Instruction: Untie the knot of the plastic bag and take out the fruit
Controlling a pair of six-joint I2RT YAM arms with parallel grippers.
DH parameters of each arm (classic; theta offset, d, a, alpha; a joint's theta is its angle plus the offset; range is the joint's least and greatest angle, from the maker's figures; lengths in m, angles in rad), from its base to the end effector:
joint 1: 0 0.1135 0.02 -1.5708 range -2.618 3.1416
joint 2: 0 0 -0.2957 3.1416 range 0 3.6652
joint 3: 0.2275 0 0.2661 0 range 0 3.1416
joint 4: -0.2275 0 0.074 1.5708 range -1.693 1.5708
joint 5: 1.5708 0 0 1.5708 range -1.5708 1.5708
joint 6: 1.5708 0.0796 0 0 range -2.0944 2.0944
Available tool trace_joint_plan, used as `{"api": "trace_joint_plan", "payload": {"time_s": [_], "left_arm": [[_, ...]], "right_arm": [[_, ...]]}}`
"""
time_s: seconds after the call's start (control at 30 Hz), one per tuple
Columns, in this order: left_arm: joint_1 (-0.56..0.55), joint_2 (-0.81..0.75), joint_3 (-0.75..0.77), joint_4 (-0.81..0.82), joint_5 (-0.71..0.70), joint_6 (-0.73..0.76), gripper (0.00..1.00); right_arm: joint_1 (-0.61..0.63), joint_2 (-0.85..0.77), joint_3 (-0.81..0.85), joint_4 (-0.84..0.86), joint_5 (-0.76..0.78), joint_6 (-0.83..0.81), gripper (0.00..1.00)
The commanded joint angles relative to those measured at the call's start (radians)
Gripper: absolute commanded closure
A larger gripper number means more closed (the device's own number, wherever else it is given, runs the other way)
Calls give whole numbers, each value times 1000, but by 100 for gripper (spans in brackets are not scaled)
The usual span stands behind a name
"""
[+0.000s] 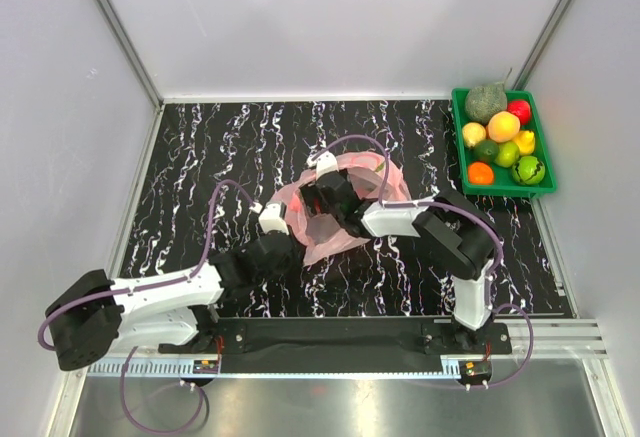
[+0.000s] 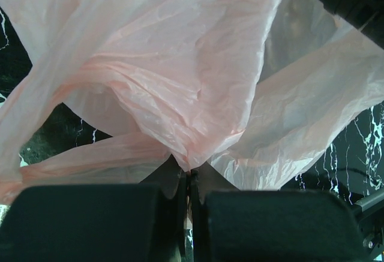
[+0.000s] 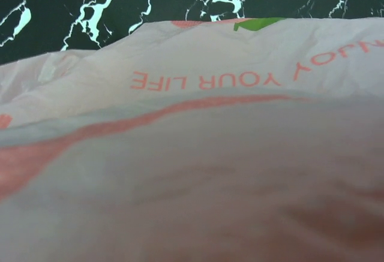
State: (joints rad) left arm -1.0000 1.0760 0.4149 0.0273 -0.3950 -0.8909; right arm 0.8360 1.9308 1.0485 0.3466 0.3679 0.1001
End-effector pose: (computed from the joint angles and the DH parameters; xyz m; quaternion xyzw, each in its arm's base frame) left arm 0.1554 -0.1853 0.1746 -0.0408 0.8784 -0.2565 0.4011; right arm 0.3315 0.3241 0.1525 -0.2229 0.8297 0.0776 0.5058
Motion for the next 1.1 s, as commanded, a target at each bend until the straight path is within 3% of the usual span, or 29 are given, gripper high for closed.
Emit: {"api": "trace_joint_plan", "payload": {"time_s": [0.0, 0.13, 0.3, 0.5, 0.63, 0.73, 0.93, 1.07], "left_arm": [[1, 7, 30, 63, 13, -5, 100], [1, -5, 27, 54, 10, -3, 100], [1, -19, 24, 42, -7, 0, 100], [3, -25, 38, 37, -25, 6, 100], [3, -10, 53, 37, -34, 12, 100], [3, 2, 67, 33, -36, 10, 100], [6, -4, 74, 25, -41, 10, 100], [11, -10, 65, 11, -42, 7, 100]], "right_arm": [[5, 36, 51, 75, 6, 16, 20], [6, 30, 50, 51, -18, 39, 61], [6, -48, -7, 20, -29, 58, 70], [6, -266, -32, -162, -230, 76, 94], [5, -374, -30, -267, -467, 90, 98], [6, -421, 4, -411, -562, 87, 100], [6, -507, 48, -684, -705, 33, 100], [5, -689, 31, -785, -716, -2, 100]]}}
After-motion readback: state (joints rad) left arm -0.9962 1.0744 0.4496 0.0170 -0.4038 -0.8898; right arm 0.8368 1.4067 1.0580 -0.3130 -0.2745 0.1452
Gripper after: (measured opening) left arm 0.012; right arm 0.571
